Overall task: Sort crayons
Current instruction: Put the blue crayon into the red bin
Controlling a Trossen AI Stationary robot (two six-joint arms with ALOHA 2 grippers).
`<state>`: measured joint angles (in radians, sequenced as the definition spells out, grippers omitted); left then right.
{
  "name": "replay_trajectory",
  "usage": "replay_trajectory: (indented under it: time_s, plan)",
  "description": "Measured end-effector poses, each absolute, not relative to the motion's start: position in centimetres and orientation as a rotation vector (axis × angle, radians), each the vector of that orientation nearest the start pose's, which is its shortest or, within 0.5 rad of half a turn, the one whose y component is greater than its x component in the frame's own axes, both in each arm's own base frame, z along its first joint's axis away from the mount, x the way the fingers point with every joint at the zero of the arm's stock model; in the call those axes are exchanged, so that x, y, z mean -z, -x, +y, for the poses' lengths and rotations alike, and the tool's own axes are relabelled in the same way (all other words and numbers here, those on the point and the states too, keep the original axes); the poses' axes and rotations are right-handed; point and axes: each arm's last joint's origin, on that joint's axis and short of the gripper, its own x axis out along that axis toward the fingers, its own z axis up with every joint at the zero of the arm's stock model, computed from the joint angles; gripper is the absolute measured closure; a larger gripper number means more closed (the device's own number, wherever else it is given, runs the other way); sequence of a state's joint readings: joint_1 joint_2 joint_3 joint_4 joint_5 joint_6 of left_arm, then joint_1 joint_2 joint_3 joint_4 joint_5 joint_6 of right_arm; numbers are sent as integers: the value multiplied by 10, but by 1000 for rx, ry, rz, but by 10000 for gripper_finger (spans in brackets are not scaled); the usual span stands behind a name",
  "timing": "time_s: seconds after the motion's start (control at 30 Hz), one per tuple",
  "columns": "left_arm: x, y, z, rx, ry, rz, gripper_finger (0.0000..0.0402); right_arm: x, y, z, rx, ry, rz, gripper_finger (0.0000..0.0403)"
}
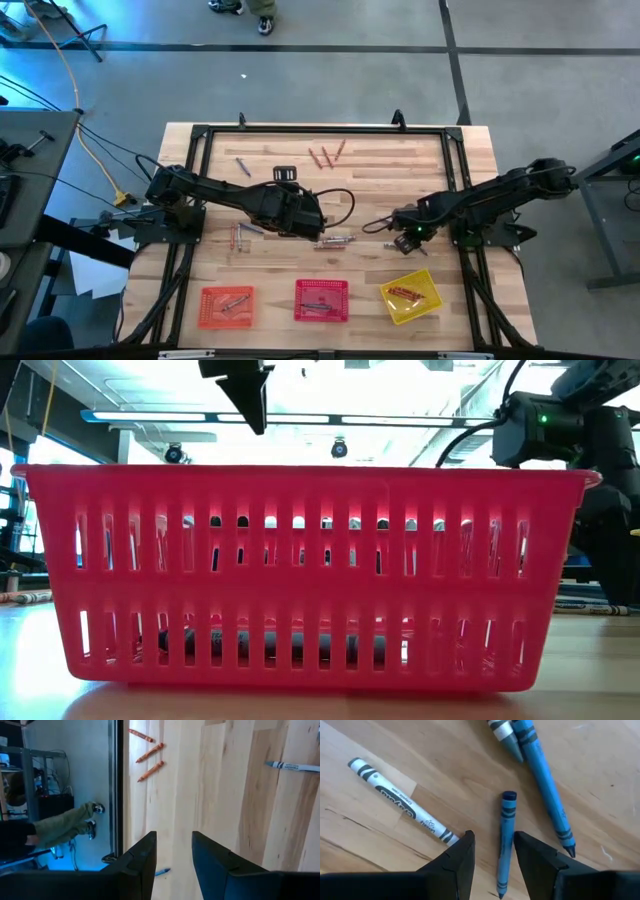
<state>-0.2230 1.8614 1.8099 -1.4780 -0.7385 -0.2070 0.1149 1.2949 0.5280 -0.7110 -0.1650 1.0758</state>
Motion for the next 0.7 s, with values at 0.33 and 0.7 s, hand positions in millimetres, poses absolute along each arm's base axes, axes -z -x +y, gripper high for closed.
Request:
replay_trajectory:
  time_s: [0.33, 0.7]
  plan:
    - [-315, -343, -58, -544, -556, 1304, 293, -131, -171, 23, 649, -878, 1423, 272]
    - [-315, -340, -57, -556, -553, 1327, 293, -131, -169, 22, 653, -839, 1425, 393]
